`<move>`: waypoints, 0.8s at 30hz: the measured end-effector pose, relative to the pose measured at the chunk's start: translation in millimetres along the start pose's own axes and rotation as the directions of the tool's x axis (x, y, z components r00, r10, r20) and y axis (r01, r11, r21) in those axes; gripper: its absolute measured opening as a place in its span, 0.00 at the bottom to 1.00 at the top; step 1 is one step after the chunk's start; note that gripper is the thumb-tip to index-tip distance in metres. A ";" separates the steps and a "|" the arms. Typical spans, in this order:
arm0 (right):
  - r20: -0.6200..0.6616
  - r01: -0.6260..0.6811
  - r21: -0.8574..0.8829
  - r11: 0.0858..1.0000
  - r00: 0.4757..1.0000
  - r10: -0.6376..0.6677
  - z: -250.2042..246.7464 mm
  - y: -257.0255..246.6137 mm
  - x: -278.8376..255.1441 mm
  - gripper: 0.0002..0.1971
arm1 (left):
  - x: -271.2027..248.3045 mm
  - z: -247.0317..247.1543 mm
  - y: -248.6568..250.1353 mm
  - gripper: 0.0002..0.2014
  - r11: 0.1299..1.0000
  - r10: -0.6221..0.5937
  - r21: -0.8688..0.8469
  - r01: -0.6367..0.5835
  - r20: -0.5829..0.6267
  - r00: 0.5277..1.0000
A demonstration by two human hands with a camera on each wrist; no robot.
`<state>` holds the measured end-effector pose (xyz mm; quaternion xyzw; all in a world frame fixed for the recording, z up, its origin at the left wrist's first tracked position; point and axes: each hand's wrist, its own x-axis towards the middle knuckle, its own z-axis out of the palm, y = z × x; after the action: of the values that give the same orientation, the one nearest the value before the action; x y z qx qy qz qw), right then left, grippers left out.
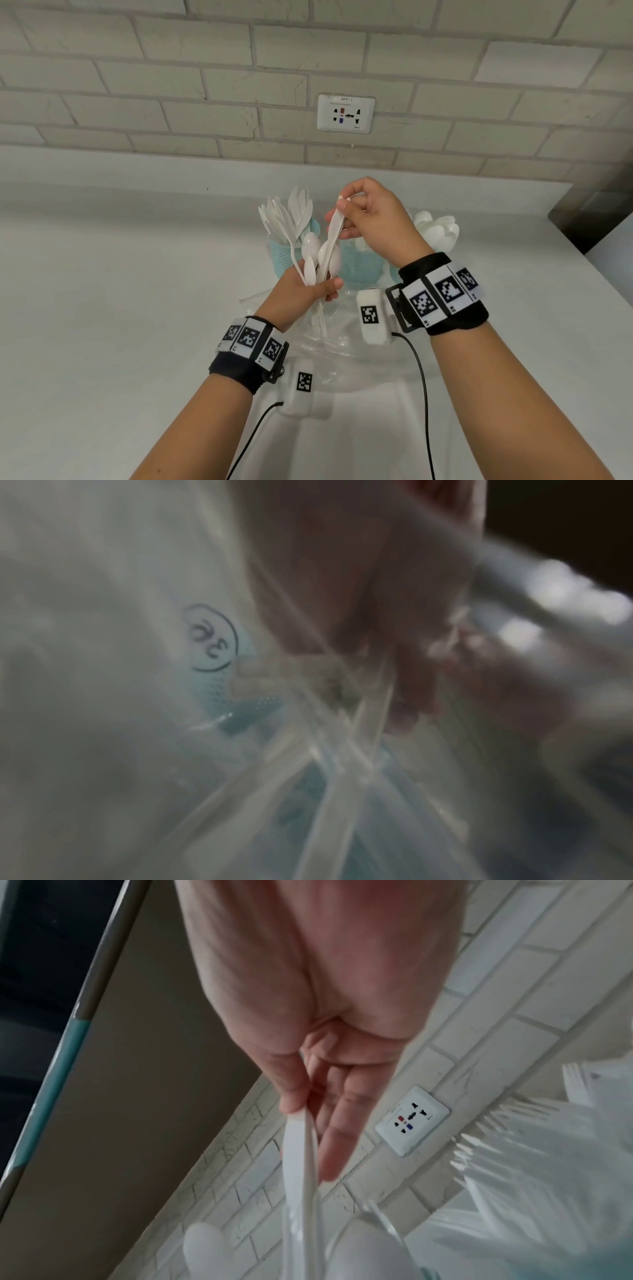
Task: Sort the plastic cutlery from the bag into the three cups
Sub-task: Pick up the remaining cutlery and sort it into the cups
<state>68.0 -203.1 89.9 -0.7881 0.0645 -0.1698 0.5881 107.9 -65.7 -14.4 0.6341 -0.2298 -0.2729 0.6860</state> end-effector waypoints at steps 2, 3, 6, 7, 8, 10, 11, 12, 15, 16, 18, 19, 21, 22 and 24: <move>-0.058 0.042 -0.007 0.999 0.997 -0.043 -1.3 -6.8 2.2 0.08 | -0.6 -0.9 -0.7 0.07 1.000 -0.005 -0.008 0.005 -0.004 1.000; -0.093 0.065 0.004 0.998 0.994 -0.065 -3.4 -11.9 3.6 0.09 | -0.8 -1.6 -1.1 0.08 1.000 -0.013 -0.016 0.013 -0.012 1.000; -0.223 0.154 0.085 0.984 0.966 -0.132 -11.5 -29.4 9.7 0.10 | -1.6 -4.0 -2.0 0.10 0.998 -0.040 -0.048 0.040 -0.014 0.999; -0.268 0.194 0.107 0.975 0.950 -0.160 -13.4 -33.9 12.5 0.10 | -2.3 -4.8 -2.0 0.10 0.997 -0.046 -0.065 0.046 -0.007 0.999; -0.309 0.231 0.116 0.966 0.933 -0.186 -13.9 -36.7 15.7 0.11 | -2.7 -5.5 -1.9 0.10 0.995 -0.052 -0.083 0.051 0.000 0.999; -0.356 0.275 0.101 0.956 0.907 -0.224 -9.4 -36.2 23.5 0.11 | -2.6 -7.2 -2.5 0.11 0.994 -0.056 -0.092 0.056 0.004 0.998; -0.360 0.284 0.087 0.955 0.903 -0.236 -4.6 -33.6 28.1 0.12 | -2.3 -7.9 -2.5 0.12 0.995 -0.056 -0.086 0.057 0.004 0.998; -0.350 0.288 0.080 0.954 0.905 -0.244 1.4 -29.5 32.7 0.12 | -2.5 -8.3 -2.3 0.14 0.995 -0.057 -0.078 0.057 0.007 0.998; -0.253 0.240 0.011 0.971 0.940 -0.229 22.3 -11.1 44.5 0.11 | -3.5 -7.9 -1.0 0.13 0.998 -0.052 -0.036 0.053 0.027 0.998; -0.200 0.221 -0.064 0.973 0.953 -0.229 28.9 -3.2 48.4 0.08 | -4.5 -7.5 -0.6 0.12 0.999 -0.044 -0.011 0.045 0.025 0.999; -0.062 0.178 -0.285 0.942 0.977 -0.203 39.1 10.6 54.3 0.02 | -5.5 -7.5 -1.6 0.11 0.999 -0.032 0.030 0.032 0.002 0.999; 0.010 0.154 -0.392 0.907 0.986 -0.163 42.1 16.1 56.2 0.03 | -5.4 -8.0 -3.1 0.10 0.999 -0.031 0.038 0.032 -0.011 0.999; 0.106 0.112 -0.516 0.849 0.992 -0.066 42.9 23.3 58.3 0.08 | -5.4 -8.2 -4.0 0.10 0.999 -0.034 0.029 0.034 -0.017 0.999; 0.125 0.094 -0.523 0.847 0.992 -0.032 40.9 24.3 58.2 0.10 | -5.8 -7.6 -3.8 0.10 0.999 -0.035 0.016 0.036 -0.012 0.999; 0.143 0.059 -0.497 0.866 0.990 0.015 34.9 22.6 55.6 0.16 | -5.7 -6.7 -2.7 0.07 0.999 -0.029 -0.014 0.028 -0.011 1.000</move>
<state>134.1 -195.0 70.4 -0.9242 0.0553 -0.0977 0.3651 107.8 -57.1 -17.5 0.6339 -0.2149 -0.2807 0.6879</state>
